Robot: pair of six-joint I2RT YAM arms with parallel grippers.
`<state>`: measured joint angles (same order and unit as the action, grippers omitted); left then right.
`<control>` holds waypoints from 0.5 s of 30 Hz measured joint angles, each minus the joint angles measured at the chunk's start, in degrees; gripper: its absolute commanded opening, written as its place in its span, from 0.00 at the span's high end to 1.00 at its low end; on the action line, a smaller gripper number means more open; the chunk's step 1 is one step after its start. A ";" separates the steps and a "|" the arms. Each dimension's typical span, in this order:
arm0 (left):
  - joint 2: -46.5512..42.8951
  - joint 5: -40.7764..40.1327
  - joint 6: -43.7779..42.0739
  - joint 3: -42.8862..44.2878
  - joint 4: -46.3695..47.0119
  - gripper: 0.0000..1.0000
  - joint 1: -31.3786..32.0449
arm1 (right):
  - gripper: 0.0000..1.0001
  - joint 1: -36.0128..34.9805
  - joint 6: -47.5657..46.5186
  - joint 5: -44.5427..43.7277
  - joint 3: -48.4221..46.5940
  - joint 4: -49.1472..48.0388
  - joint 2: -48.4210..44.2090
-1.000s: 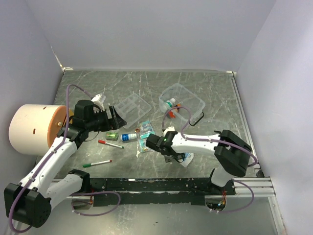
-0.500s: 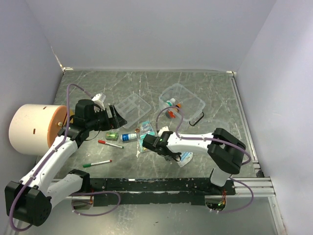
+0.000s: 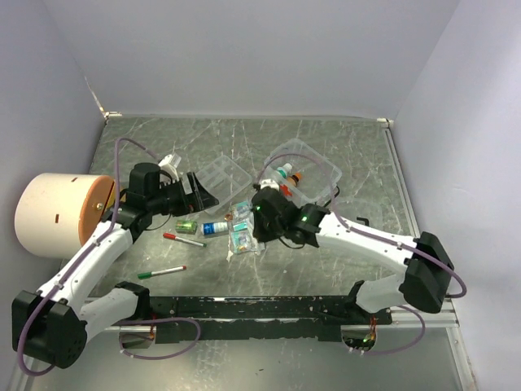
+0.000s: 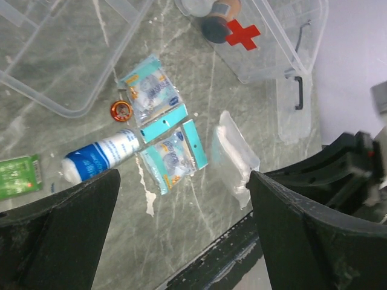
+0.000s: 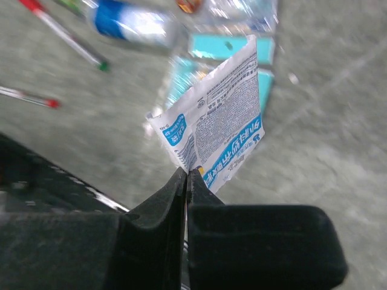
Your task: Organize the medicine kit
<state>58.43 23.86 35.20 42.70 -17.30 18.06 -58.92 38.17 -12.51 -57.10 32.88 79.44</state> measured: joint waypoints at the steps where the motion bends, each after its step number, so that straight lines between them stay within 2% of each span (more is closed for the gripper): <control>1: 0.35 0.79 0.42 0.00 0.35 0.01 0.09 | 1.00 1.53 -0.61 3.21 0.13 -2.60 -1.01; 8: -1.62 5.86 6.21 -0.85 6.95 0.01 0.37 | 1.00 11.91 0.81 22.47 2.36 -21.00 -4.24; 15: -3.02 8.96 12.13 -2.01 14.29 0.01 0.70 | 1.00 21.46 7.76 34.23 3.78 -31.43 -4.74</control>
<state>55.42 32.82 47.33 40.69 -3.01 18.76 -37.45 45.93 21.71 -53.32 1.45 74.70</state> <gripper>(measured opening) 0.992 0.006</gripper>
